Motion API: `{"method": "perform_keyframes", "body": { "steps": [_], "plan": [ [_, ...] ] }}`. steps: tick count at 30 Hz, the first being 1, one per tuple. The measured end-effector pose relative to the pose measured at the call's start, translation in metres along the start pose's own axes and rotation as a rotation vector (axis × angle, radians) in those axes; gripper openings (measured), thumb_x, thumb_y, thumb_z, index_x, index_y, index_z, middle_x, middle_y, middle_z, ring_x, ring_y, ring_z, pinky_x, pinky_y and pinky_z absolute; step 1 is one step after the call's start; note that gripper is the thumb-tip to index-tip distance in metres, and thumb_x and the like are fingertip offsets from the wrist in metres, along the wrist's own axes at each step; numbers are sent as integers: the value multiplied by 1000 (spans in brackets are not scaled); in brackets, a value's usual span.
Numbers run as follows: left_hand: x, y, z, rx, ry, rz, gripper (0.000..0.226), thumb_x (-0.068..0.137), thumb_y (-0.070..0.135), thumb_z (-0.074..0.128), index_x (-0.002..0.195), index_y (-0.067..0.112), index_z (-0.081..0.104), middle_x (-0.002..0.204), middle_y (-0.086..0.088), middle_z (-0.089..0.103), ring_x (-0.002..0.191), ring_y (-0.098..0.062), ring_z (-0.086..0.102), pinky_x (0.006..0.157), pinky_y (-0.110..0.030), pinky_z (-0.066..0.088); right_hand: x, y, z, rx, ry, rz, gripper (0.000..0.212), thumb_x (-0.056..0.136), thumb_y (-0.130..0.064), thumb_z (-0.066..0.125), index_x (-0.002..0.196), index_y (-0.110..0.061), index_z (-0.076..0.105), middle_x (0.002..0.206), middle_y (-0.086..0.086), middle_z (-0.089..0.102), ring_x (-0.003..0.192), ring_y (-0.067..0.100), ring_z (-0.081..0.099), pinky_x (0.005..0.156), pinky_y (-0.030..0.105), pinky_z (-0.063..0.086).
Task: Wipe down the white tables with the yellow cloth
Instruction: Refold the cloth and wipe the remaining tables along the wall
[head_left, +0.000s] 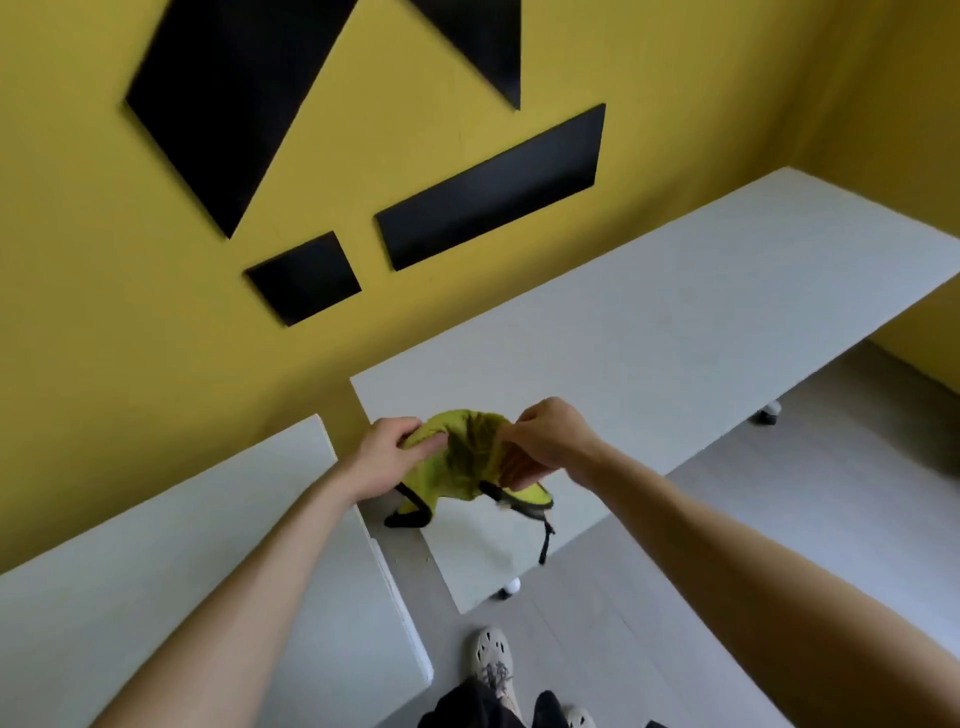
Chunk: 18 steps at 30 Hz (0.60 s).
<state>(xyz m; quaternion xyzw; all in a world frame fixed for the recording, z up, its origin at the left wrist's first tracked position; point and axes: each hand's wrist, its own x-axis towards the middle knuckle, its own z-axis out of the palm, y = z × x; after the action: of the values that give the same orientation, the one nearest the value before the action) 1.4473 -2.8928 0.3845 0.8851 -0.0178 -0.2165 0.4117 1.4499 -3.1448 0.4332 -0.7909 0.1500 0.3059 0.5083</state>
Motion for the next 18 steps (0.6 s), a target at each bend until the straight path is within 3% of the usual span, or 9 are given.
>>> {"method": "perform_keyframes", "body": {
  "steps": [2,5,8,10,12,13,15,17,18],
  "plan": [
    [2,3,5,-231,-76,31,69,82,81,76,96,14,71,86,-5,66,82,-15,63,81,-38,49,7,-13,18,241,-81,38,20,101,-8,68,95,8,79,88,23,81,85,38,82,86,47,69],
    [11,0,2,-315,-41,77,65,70,66,94,109,19,72,106,-12,76,101,-29,71,94,-54,57,18,-30,24,311,-185,-17,18,102,-2,64,111,9,75,101,22,82,96,39,81,87,46,68],
    [25,-5,-6,-256,37,112,60,66,56,94,106,18,71,99,-10,75,93,-33,70,87,-52,57,35,-30,11,-27,-82,-188,24,95,-5,64,117,-6,73,101,11,83,96,29,82,89,48,67],
    [30,-6,-13,-162,30,126,47,67,49,87,99,20,68,88,-4,68,83,-24,61,80,-47,52,47,-28,2,-453,145,-368,60,83,-14,77,140,-23,62,128,1,75,117,20,74,95,39,62],
    [29,1,-23,-30,-36,144,30,70,37,78,93,24,66,81,1,62,77,-21,57,75,-47,49,58,-33,3,-629,70,-526,109,79,-11,85,170,-29,27,168,1,43,146,19,50,108,31,48],
    [25,7,-29,35,-77,149,22,71,32,75,89,26,64,79,4,60,74,-18,54,72,-43,45,62,-39,9,-679,-36,-544,116,80,-8,84,173,-30,17,172,0,37,147,19,45,111,31,44],
    [21,13,-45,114,-104,138,18,73,26,74,86,35,65,83,11,59,75,-12,54,72,-36,41,70,-48,21,-787,-174,-550,90,84,-9,79,163,-32,44,148,1,64,126,22,61,103,35,53],
    [18,1,-62,28,54,89,37,73,26,79,103,47,71,105,11,66,95,-10,64,83,-32,48,78,-56,27,-804,-191,-553,31,87,-19,80,117,-22,74,100,2,72,90,23,62,78,39,54],
    [13,-7,-69,-152,160,19,52,72,27,84,118,48,72,116,9,70,107,-11,68,93,-31,53,82,-59,27,-745,-189,-564,14,88,-23,81,94,-18,69,84,1,64,78,21,54,69,38,48]
  ]
}}
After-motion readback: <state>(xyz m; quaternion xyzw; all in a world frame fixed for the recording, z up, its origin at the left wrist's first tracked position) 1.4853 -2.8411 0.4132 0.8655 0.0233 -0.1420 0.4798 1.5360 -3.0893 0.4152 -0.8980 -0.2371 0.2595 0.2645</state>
